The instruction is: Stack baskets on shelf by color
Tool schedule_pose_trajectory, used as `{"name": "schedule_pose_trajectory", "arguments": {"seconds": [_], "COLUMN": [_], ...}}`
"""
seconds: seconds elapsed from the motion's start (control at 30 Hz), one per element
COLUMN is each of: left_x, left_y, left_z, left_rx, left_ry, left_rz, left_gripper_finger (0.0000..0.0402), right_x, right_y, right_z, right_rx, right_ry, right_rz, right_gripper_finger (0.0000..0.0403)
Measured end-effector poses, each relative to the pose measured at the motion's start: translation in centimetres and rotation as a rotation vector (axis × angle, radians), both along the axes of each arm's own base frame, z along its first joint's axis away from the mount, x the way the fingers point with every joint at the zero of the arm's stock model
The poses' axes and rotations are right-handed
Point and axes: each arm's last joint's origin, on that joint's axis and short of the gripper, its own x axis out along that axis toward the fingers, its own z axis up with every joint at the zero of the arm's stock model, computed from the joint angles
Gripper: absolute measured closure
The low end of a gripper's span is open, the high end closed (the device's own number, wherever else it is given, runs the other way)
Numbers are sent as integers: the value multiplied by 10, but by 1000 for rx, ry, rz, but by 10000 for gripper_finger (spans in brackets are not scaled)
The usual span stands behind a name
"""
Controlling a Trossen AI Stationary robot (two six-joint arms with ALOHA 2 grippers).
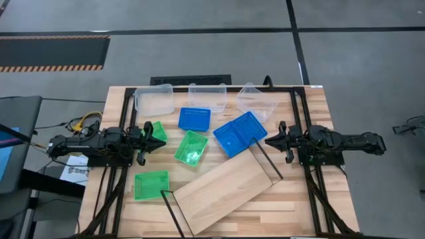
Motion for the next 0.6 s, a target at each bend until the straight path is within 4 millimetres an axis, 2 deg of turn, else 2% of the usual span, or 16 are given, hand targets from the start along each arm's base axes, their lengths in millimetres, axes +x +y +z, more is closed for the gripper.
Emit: {"name": "schedule_pose_trajectory", "arguments": {"seconds": [0.47, 0.6], "left_x": [0, 0], "left_y": [0, 0], "left_z": [0, 0], "left_rx": [-1, -81], "left_ry": [0, 3], "left_rz": [0, -4], "left_gripper_finger": [401, 401], "right_x": [0, 0], "right_y": [0, 0], "right_z": [0, 0], "right_rx": [0, 0], "right_ry": [0, 0], "right_rz": [0, 0], "right_gripper_finger": [339, 339]}}
